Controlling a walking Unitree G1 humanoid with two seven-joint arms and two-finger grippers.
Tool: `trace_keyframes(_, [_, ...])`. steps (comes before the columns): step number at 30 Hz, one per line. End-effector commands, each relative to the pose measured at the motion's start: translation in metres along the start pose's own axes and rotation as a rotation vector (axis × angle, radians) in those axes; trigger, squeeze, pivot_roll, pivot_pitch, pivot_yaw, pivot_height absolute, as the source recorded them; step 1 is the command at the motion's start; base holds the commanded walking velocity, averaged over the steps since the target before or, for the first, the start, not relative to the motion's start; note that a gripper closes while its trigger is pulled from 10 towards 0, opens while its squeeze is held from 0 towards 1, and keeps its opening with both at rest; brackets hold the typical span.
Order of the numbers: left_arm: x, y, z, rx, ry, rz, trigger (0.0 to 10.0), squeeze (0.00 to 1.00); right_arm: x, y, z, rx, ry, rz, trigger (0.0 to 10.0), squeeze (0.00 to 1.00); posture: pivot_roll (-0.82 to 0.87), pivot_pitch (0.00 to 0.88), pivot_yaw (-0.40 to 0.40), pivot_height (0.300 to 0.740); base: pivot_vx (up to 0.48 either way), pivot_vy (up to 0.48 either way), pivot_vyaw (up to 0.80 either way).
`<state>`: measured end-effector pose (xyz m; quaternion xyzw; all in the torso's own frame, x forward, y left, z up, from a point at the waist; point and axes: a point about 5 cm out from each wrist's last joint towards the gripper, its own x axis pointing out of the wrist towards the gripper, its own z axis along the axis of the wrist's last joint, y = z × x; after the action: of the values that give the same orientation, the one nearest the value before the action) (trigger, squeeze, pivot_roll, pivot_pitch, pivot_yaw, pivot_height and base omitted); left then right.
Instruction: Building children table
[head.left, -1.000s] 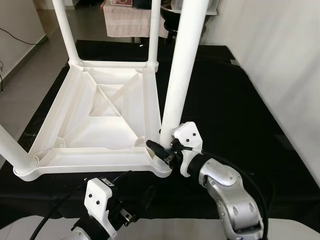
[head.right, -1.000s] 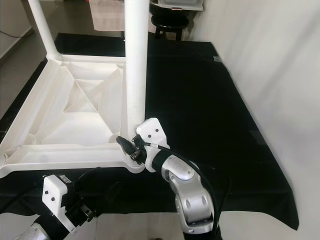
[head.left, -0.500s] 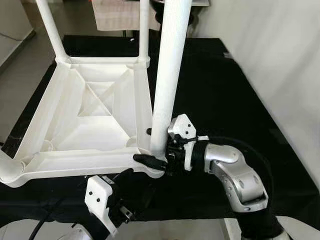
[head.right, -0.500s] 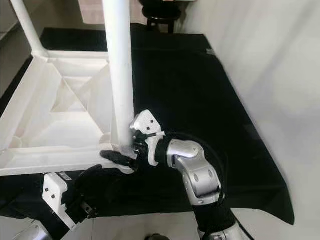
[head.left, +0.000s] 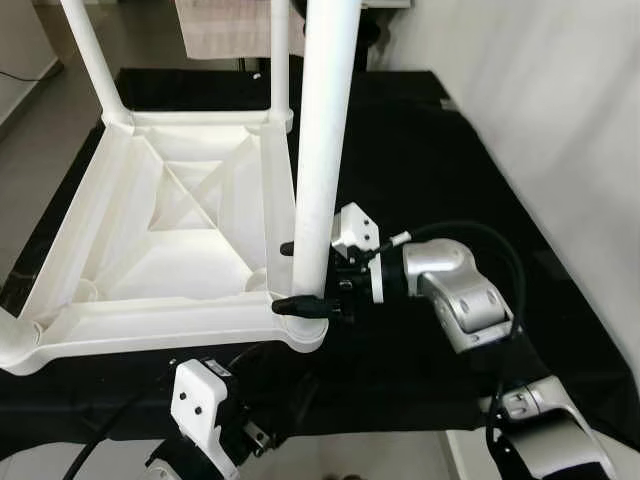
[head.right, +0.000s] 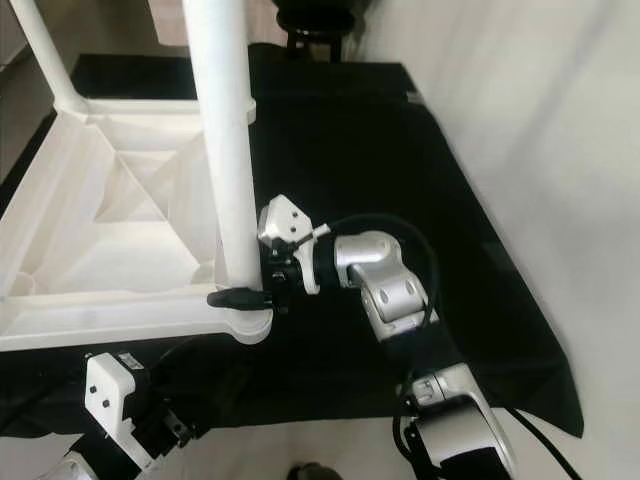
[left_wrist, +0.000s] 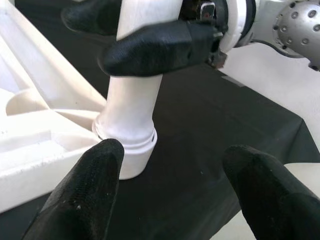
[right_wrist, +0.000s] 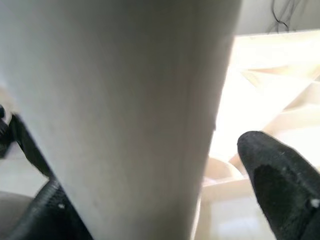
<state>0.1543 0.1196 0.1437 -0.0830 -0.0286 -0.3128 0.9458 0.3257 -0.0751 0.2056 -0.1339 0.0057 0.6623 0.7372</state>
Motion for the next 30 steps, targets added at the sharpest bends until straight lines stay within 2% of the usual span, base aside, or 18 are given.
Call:
trace_keyframes(1, [-0.002, -0.006, 0.000, -0.006, 0.015, -0.005, 10.0, 0.00, 0.003, -0.003, 0.000, 0.001, -0.021, 0.075, 0.0, 0.00, -0.10, 0.203, -0.110, 0.740, 0.000, 0.000, 0.00])
trace_keyframes(3, [-0.003, -0.008, 0.000, -0.009, 0.017, -0.006, 10.0, 0.00, -0.001, -0.008, -0.001, 0.009, -0.030, 0.108, 0.0, 0.00, -0.10, 0.206, -0.110, 0.740, 0.000, 0.000, 0.00])
trace_keyframes(13, [-0.004, -0.009, 0.000, -0.014, 0.020, -0.009, 10.0, 0.00, -0.012, -0.017, -0.002, 0.025, -0.038, 0.108, 0.0, 0.00, -0.10, 0.201, -0.110, 0.740, 0.000, 0.000, 0.00])
trace_keyframes(15, [-0.003, -0.008, -0.001, -0.013, 0.021, -0.006, 10.0, 0.00, -0.022, -0.016, -0.007, 0.032, -0.053, 0.042, 0.0, 0.00, -0.11, 0.193, -0.112, 0.740, 0.000, 0.000, 0.00])
trace_keyframes(17, [-0.003, -0.008, -0.001, -0.013, 0.021, -0.006, 10.0, 0.00, -0.022, -0.016, -0.007, 0.032, -0.053, 0.042, 0.0, 0.00, -0.11, 0.193, -0.112, 0.740, 0.000, 0.000, 0.00])
trace_keyframes(18, [-0.003, -0.007, -0.001, -0.012, 0.020, -0.004, 10.0, 0.00, -0.027, -0.013, -0.011, 0.038, -0.056, -0.025, 0.0, 0.00, -0.12, 0.189, -0.113, 0.740, 0.000, 0.000, 0.00])
trace_keyframes(20, [-0.003, -0.005, -0.001, -0.009, 0.018, 0.000, 10.0, 0.00, -0.018, 0.009, -0.028, 0.183, -0.082, -0.349, 0.0, 0.00, -0.13, 0.184, -0.111, 0.740, 0.000, 0.000, 0.00])
trace_keyframes(21, [-0.003, -0.003, -0.001, -0.007, 0.018, 0.001, 10.0, 0.00, -0.021, 0.018, -0.043, 0.185, 0.051, -0.706, 0.0, 0.00, -0.14, 0.182, -0.108, 0.740, 0.000, 0.000, 0.00])
trace_keyframes(23, [-0.003, -0.003, -0.001, -0.007, 0.018, 0.001, 10.0, 0.00, -0.021, 0.018, -0.043, 0.185, 0.051, -0.706, 0.0, 0.00, -0.14, 0.182, -0.108, 0.740, 0.000, 0.000, 0.00])
trace_keyframes(24, [-0.002, 0.001, -0.001, -0.006, 0.019, -0.002, 10.0, 0.00, -0.018, 0.061, -0.054, 0.224, 0.144, -0.835, 0.0, 0.00, -0.16, 0.172, -0.088, 0.740, 0.000, 0.000, 0.00])
trace_keyframes(25, [-0.002, 0.001, -0.001, -0.006, 0.019, -0.002, 10.0, 0.00, -0.018, 0.061, -0.054, 0.224, 0.144, -0.835, 0.0, 0.00, -0.16, 0.172, -0.088, 0.740, 0.000, 0.000, 0.00])
trace_keyframes(26, [-0.001, 0.004, -0.002, -0.005, 0.020, -0.004, 10.0, 0.00, -0.014, 0.072, -0.052, 0.201, 0.157, -0.810, 0.0, 0.00, -0.17, 0.165, -0.080, 0.740, 0.000, 0.000, 0.00])
trace_keyframes(28, [-0.001, 0.004, -0.002, -0.005, 0.020, -0.004, 10.0, 0.00, -0.014, 0.072, -0.052, 0.201, 0.157, -0.810, 0.0, 0.00, -0.17, 0.165, -0.080, 0.740, 0.000, 0.000, 0.00])
trace_keyframes(30, [0.002, 0.008, -0.003, -0.004, 0.023, -0.006, 10.0, 0.00, -0.015, 0.064, -0.053, 0.219, 0.142, -0.815, 0.0, 0.00, -0.17, 0.142, -0.081, 0.740, 0.000, 0.000, 0.00])
